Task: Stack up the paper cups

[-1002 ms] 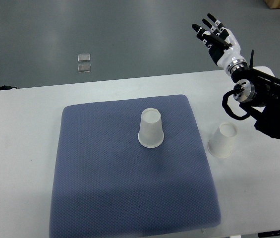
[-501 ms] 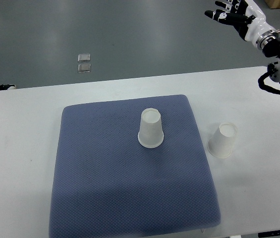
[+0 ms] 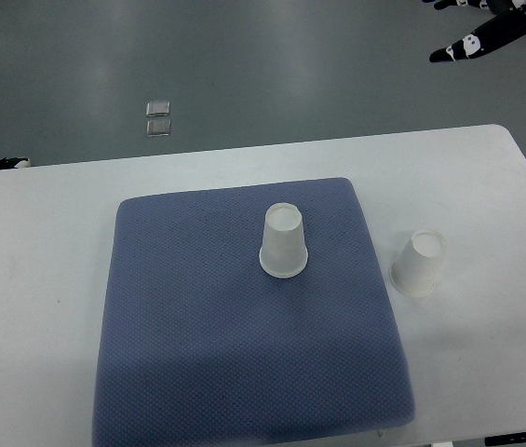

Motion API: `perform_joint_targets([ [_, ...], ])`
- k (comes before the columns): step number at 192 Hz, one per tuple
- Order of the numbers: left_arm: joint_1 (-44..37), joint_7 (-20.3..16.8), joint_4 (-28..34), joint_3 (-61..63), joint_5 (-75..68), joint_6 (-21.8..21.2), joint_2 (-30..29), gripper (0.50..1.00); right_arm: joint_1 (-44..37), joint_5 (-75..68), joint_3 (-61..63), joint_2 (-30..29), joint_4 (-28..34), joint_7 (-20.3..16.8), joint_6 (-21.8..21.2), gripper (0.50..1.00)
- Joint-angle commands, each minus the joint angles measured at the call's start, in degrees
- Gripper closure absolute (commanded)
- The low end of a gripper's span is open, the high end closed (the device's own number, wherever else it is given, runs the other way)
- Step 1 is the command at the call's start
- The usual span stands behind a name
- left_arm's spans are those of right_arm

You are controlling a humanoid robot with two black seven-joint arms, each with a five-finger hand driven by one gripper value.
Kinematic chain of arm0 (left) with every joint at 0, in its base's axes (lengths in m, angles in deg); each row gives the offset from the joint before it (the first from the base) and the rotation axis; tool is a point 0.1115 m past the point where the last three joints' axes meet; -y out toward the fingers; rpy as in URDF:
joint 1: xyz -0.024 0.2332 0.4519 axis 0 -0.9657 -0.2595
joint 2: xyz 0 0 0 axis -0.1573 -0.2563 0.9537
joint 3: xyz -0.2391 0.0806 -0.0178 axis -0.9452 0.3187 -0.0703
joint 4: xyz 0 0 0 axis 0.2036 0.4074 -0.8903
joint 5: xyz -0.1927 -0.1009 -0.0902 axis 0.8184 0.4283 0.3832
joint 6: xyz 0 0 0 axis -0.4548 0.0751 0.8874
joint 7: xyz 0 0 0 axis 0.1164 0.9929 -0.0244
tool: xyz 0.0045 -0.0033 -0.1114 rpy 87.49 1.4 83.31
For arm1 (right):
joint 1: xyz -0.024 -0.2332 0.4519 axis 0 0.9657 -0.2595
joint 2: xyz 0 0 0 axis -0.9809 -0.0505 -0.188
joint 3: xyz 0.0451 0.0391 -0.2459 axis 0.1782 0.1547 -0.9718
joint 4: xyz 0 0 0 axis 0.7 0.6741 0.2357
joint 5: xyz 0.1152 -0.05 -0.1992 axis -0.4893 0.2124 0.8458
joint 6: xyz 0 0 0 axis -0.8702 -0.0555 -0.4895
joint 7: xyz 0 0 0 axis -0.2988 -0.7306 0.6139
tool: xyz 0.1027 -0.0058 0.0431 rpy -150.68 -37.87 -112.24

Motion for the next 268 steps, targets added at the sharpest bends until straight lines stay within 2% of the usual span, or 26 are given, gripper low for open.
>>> perform_joint_targets([
  [1, 0.01, 0.05, 0.01, 0.0, 0.0, 0.0, 0.0, 0.5, -0.49, 10.55, -0.69, 2.02, 3.47, -0.02, -1.48, 0.587],
  [43, 0.01, -0.04, 0.01, 0.0, 0.0, 0.0, 0.0, 0.5, 0.12, 29.97, -3.15, 2.64, 8.48, 0.24, -1.83, 0.585],
  [86, 0.01, 0.05, 0.01, 0.0, 0.0, 0.0, 0.0, 0.5, 0.3, 37.71, -7.02, 1.85, 12.17, 0.33, -2.89, 0.585],
  [168, 0.01, -0.04, -0.08, 0.0, 0.0, 0.0, 0.0, 0.5, 3.11, 39.12, -11.24, 1.32, 15.07, 0.24, -1.75, 0.587],
  [268, 0.01, 0.05, 0.01, 0.0, 0.0, 0.0, 0.0, 0.5, 11.72, 39.56, -11.06, 0.79, 14.2, -0.02, 5.99, 0.587],
])
